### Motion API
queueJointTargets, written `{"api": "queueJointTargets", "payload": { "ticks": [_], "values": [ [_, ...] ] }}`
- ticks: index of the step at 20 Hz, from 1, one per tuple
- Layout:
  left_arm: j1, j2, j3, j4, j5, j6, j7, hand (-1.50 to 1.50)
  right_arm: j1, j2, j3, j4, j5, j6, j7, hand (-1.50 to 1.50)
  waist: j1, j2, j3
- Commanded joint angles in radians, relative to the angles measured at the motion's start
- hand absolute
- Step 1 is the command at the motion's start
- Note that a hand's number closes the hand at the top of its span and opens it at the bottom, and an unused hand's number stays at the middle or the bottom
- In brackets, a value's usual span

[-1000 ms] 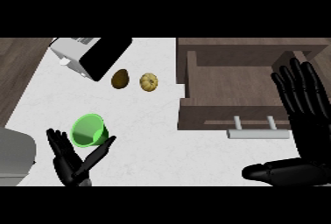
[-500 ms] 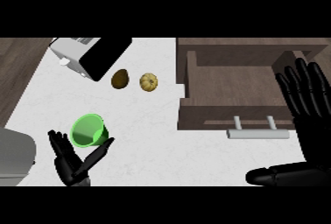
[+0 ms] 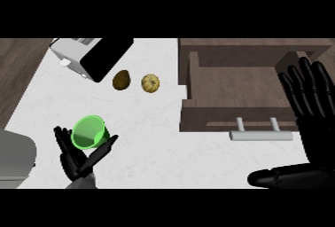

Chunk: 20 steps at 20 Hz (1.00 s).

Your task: Pick up the cup, place it into the drawer and close the drawer

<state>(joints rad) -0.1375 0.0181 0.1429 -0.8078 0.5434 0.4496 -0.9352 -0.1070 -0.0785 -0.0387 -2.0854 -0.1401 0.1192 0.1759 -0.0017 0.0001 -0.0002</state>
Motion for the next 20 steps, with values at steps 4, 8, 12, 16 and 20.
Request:
{"api": "queueJointTargets", "payload": {
  "ticks": [4, 8, 12, 16, 20],
  "values": [
    [-0.029, 0.005, 0.034, 0.072, 0.04, -0.094, -0.053, -1.5, -0.004, 0.013, 0.018, -0.054, 0.001, -0.025, 0.054, -1.5, 0.0, 0.0, 0.0],
    [-0.025, -0.017, 0.032, 0.124, 0.065, -0.176, -0.128, -1.5, -0.004, 0.01, 0.006, 0.021, 0.003, -0.002, -0.003, -1.5, 0.001, 0.0, 0.0],
    [-0.053, 0.027, 0.026, 0.08, 0.073, -0.269, -0.026, -1.5, 0.072, 0.022, 0.047, -0.092, 0.013, -0.01, 0.051, -1.5, -0.002, -0.001, 0.0],
    [-0.083, 0.01, 0.041, 0.163, 0.056, -0.316, -0.121, 1.5, -0.014, 0.008, 0.012, 0.0, 0.008, -0.01, 0.025, -1.5, 0.0, 0.0, 0.0],
    [-0.176, 0.03, 0.07, 0.282, 0.052, -0.378, -0.178, 1.5, -0.041, -0.022, -0.069, 0.106, -0.033, 0.025, -0.047, -1.5, -0.003, 0.003, 0.0]
  ]
}}
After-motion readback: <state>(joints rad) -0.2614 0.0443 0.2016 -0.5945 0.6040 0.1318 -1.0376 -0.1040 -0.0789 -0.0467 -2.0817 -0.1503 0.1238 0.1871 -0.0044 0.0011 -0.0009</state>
